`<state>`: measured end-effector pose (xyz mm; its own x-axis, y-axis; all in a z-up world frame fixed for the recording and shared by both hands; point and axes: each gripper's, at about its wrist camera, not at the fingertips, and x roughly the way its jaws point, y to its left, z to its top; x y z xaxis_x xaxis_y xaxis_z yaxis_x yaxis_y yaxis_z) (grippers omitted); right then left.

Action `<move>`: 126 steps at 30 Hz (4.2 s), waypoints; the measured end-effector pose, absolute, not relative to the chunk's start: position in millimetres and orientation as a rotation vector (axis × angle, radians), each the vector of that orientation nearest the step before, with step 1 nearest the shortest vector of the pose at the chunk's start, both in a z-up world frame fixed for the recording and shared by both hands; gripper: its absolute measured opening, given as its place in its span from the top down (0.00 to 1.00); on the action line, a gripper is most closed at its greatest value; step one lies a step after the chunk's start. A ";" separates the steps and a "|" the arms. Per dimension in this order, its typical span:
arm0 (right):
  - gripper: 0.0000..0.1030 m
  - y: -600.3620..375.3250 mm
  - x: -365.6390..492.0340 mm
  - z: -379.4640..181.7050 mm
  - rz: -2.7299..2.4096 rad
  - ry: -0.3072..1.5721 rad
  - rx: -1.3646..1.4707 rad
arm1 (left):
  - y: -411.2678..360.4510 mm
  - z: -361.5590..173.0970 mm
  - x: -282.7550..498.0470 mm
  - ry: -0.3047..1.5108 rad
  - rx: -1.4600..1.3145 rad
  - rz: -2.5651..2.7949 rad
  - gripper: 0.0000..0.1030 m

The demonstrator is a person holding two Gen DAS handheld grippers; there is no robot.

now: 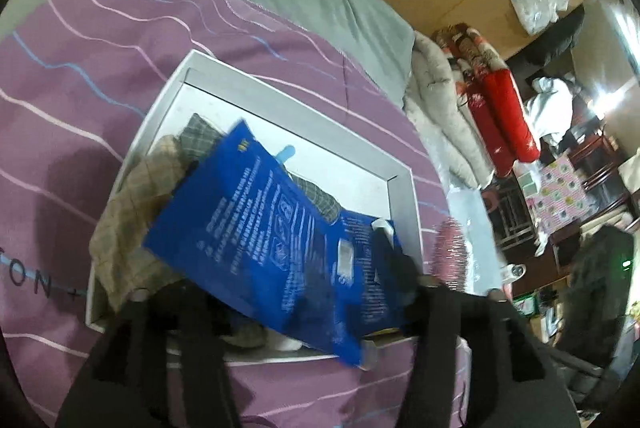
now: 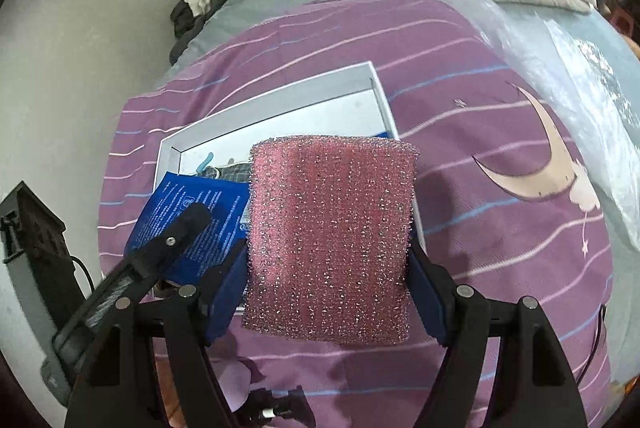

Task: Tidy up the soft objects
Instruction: 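Lower the blue pack and pink sponge into the tray and open both grippers, then grasp the lavender rounded pad beside the maroon bottle with the right gripper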

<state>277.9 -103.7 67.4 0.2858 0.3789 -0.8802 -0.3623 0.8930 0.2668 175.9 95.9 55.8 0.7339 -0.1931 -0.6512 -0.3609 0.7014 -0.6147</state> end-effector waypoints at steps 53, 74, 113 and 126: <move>0.66 -81.7 320.6 23.7 0.456 1.152 0.012 | 94.3 66.7 147.8 0.826 -0.535 0.155 0.52; 0.66 -89.5 263.1 69.4 0.555 1.150 0.112 | 87.9 70.5 154.3 0.764 -0.500 0.276 0.42; 0.51 -82.6 190.5 59.2 0.634 1.330 0.009 | 91.5 80.3 99.3 1.117 -0.302 0.349 0.41; 0.49 -73.0 182.6 59.8 0.636 1.340 -0.044 | 99.2 69.2 95.2 1.178 -0.359 0.272 0.41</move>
<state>182.6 -73.0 59.8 0.0879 0.4024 -0.9113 -0.4516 0.8315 0.3236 95.2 99.2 69.2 0.3610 0.0208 -0.9323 -0.3903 0.9113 -0.1308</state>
